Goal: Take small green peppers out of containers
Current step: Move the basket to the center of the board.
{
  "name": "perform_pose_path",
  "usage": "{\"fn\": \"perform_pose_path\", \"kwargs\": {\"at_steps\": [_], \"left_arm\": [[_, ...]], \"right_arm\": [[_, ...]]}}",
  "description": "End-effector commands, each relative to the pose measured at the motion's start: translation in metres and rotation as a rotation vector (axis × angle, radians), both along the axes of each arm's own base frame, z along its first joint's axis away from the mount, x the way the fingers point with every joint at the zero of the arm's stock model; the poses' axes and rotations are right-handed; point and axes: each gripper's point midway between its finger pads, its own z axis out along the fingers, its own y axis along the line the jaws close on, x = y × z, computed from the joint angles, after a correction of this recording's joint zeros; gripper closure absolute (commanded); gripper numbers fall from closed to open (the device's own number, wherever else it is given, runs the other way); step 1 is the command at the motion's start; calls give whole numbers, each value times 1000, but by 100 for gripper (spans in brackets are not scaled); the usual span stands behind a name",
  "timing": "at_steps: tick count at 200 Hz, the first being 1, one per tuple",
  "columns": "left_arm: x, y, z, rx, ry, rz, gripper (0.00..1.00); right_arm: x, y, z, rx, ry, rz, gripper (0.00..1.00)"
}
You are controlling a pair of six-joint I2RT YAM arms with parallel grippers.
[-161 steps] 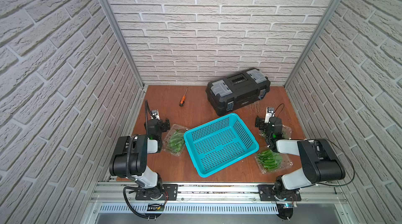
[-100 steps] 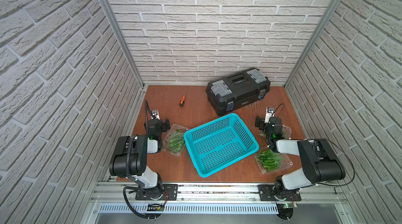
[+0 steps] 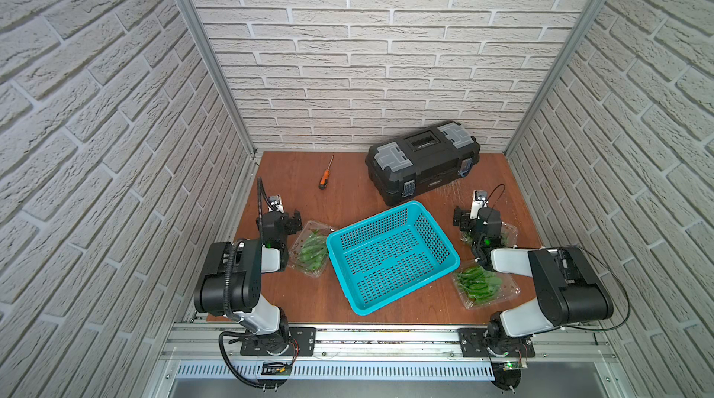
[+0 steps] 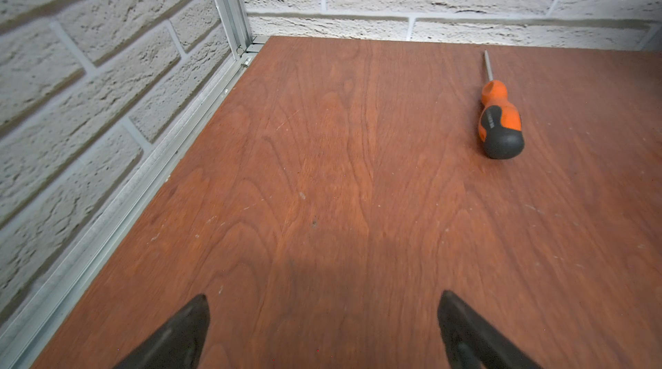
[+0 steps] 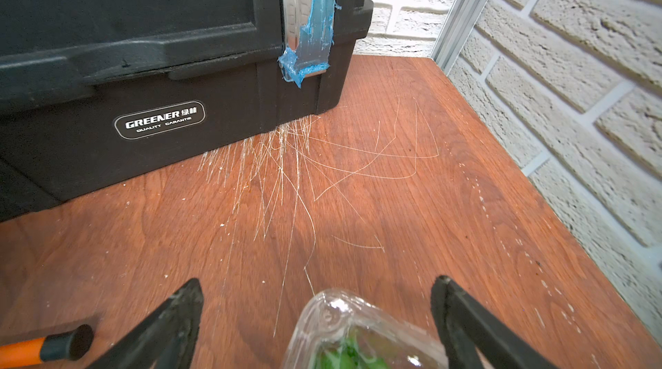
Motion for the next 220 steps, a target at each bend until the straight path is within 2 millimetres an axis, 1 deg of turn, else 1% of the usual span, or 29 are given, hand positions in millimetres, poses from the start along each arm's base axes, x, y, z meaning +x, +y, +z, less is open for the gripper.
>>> {"fn": "perform_pose_path", "kwargs": {"at_steps": [1,81,87,91,95,99,102,107,109,114,119,125,127,128,129,131,134,141,147,153,158,167,175,187,202,211,220], "left_arm": [[8,-2,14,12,-58,-17,2],[9,-3,15,10,-59,-19,2],[9,-3,16,9,-63,-24,2],[11,-4,18,10,-59,-29,2],[12,-5,21,12,-50,-37,2],[14,-7,25,17,-37,-44,2],[15,-8,28,22,-27,-46,2],[16,-9,33,28,-3,-46,2],[17,-9,38,32,1,-45,2],[18,-9,46,37,16,-41,2],[18,-9,56,48,14,-29,2],[17,-7,69,59,-5,-9,2],[16,-7,76,63,-19,-3,2],[16,-7,78,65,-24,0,2],[16,-7,81,64,-30,3,2],[15,-7,85,63,-39,12,2],[15,-6,92,58,-56,29,2],[12,-2,104,27,-84,73,2],[10,-3,110,-14,-79,93,2],[11,-8,114,-63,-62,94,2],[11,-17,114,-92,-38,77,2],[11,-35,110,-112,21,46,2],[11,-61,106,-117,70,-10,2],[6,-96,97,-108,142,-91,2],[-4,-135,87,-138,214,-190,2],[-11,-150,82,-153,252,-226,2],[-18,-157,80,-178,277,-229,2]], "right_arm": [[2,1,5,-1,-22,6,1],[2,1,5,2,-21,7,0],[2,2,6,5,-24,10,7],[3,2,8,4,-30,15,13],[5,1,11,0,-32,11,18],[7,-1,16,-2,-29,1,21],[10,-2,22,-2,-29,-7,22],[13,-3,26,1,23,-16,22],[11,-4,23,2,63,-23,22],[14,-5,34,10,123,-39,22],[17,-10,43,10,170,-77,27],[20,-12,51,18,213,-95,35],[21,-11,53,17,222,-94,38],[19,-11,50,16,237,-93,39],[22,-11,55,16,229,-94,40],[21,-11,54,15,243,-96,42],[22,-12,58,11,246,-109,44],[22,-20,68,17,239,-180,45],[20,-26,75,45,232,-247,45],[17,-31,79,71,235,-299,44],[15,-31,82,101,235,-321,44],[16,-22,85,166,243,-303,44],[17,-8,86,229,238,-271,45],[20,21,87,269,226,-182,45],[19,61,88,214,233,-51,44],[17,88,89,184,241,33,44],[13,115,90,179,246,123,44]]}}
